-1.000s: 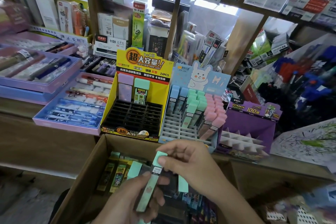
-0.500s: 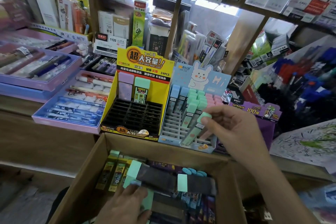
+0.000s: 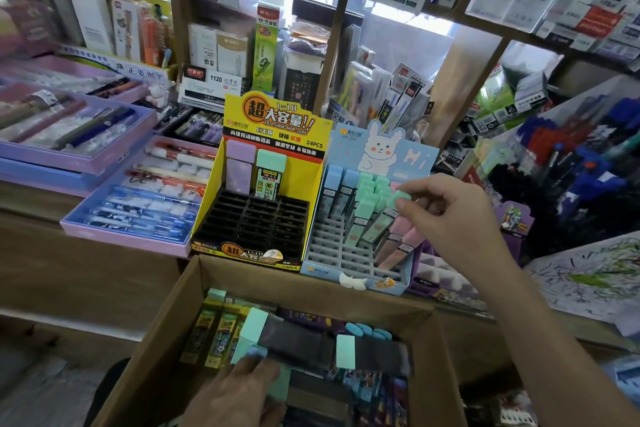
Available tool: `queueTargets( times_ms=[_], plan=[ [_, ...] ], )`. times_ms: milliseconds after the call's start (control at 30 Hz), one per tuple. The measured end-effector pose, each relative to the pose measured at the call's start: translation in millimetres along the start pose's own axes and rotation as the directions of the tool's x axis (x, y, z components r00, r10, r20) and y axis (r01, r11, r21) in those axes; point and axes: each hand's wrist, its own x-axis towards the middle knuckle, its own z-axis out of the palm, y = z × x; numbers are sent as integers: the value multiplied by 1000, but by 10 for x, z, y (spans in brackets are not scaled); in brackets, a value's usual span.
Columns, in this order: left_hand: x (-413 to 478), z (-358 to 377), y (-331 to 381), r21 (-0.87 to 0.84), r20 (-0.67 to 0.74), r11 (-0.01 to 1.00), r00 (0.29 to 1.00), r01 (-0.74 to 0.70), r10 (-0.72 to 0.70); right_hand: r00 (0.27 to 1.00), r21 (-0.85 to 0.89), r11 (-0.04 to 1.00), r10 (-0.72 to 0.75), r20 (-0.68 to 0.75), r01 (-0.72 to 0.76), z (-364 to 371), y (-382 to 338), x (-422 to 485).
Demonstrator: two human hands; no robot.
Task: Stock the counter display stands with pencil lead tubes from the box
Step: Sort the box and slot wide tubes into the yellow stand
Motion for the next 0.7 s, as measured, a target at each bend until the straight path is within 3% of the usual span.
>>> queueTargets(
  times_ms=[167,500,700],
  plan=[
    [-21,42,-31,-73,-76,997,997,-5,0,999,-54,999,7,42,-5,55,8,7],
    [-16,-20,32,-5,-86,1000,996,-6,6,994,-16,1000,27,101,-26,99,30,20],
    [-7,1,24,12,-98,1000,995,-8,9,982,-243,954,-156,104,177,148,31,61]
  ],
)
